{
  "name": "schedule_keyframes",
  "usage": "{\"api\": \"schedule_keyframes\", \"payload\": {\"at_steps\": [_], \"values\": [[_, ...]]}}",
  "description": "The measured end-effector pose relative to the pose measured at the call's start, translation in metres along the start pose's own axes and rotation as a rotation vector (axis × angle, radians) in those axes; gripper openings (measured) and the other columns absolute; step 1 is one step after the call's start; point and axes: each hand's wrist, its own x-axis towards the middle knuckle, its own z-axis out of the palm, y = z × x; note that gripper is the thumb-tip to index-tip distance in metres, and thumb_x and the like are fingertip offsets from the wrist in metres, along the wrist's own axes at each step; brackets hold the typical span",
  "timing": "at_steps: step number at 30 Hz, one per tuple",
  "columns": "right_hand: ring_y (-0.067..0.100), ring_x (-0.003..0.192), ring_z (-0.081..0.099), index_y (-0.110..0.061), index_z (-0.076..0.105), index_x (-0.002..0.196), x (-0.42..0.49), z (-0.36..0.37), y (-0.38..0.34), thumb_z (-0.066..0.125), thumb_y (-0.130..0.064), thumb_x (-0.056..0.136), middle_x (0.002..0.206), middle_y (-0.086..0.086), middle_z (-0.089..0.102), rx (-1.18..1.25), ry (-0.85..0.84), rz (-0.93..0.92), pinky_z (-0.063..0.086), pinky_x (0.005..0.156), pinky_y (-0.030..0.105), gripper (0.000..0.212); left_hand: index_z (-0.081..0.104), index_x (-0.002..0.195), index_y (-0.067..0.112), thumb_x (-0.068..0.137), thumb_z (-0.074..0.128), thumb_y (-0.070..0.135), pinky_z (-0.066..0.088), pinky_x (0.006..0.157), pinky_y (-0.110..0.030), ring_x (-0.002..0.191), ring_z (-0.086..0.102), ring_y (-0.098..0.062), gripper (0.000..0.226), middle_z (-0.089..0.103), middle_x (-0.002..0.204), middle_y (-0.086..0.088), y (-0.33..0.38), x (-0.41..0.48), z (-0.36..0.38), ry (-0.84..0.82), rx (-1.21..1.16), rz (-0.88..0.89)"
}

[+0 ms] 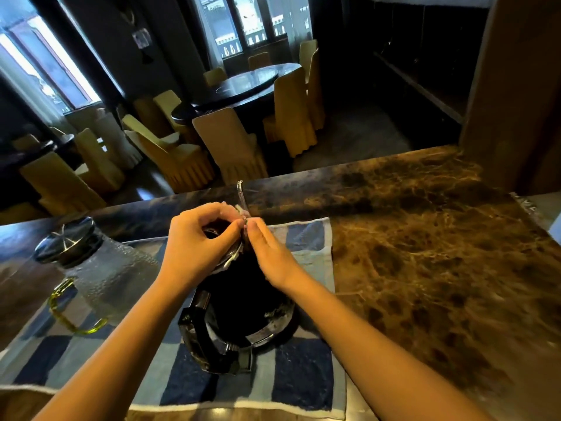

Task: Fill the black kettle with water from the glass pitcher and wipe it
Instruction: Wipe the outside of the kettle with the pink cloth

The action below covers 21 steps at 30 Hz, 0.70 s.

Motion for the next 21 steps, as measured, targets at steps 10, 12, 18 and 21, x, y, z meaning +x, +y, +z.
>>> {"api": "schedule_keyframes", "payload": {"at_steps": [10, 12, 18, 21], "values": [[0.013, 0.137, 0.038, -0.033, 0.032, 0.145, -0.089, 0.017, 0.01, 0.023, -0.072, 0.084, 0.148, -0.003, 0.041, 0.085, 0.219, 0.164, 0.031, 0.113, 0.027, 0.073, 0.072, 0.079, 0.021, 0.081, 0.069, 0.017, 0.052, 0.066, -0.012, 0.07, 0.067, -0.004, 0.005, 0.073, 0.077, 0.01, 0.002, -0.001, 0.0, 0.023, 0.023, -0.038], [0.007, 0.131, 0.042, -0.037, 0.045, 0.135, -0.082, 0.012, 0.0, 0.025, -0.075, 0.081, 0.135, -0.017, 0.049, 0.217, 0.271, 0.152, 0.033, 0.103, 0.014, 0.069, 0.072, 0.079, 0.022, 0.081, 0.07, 0.018, 0.052, 0.066, -0.013, 0.068, 0.067, -0.003, 0.005, 0.073, 0.076, 0.009, 0.001, -0.001, 0.0, 0.025, 0.02, -0.049], [0.03, 0.086, 0.056, -0.006, 0.056, 0.093, -0.042, 0.011, 0.012, 0.041, -0.022, 0.1, 0.094, 0.019, 0.058, 0.202, 0.594, 0.149, 0.047, 0.079, 0.046, 0.023, 0.073, 0.081, 0.022, 0.08, 0.07, 0.019, 0.054, 0.07, -0.018, 0.073, 0.068, -0.005, 0.004, 0.073, 0.079, 0.009, 0.003, -0.002, 0.001, 0.002, 0.003, -0.064], [0.025, 0.114, 0.053, -0.031, 0.052, 0.116, -0.062, 0.03, 0.027, 0.043, -0.026, 0.099, 0.122, 0.009, 0.054, 0.14, 0.562, 0.084, 0.045, 0.097, 0.048, 0.019, 0.073, 0.083, 0.024, 0.078, 0.071, 0.024, 0.054, 0.073, -0.016, 0.077, 0.068, -0.005, 0.005, 0.073, 0.081, 0.011, 0.004, -0.001, 0.0, -0.028, 0.01, -0.056]]}}
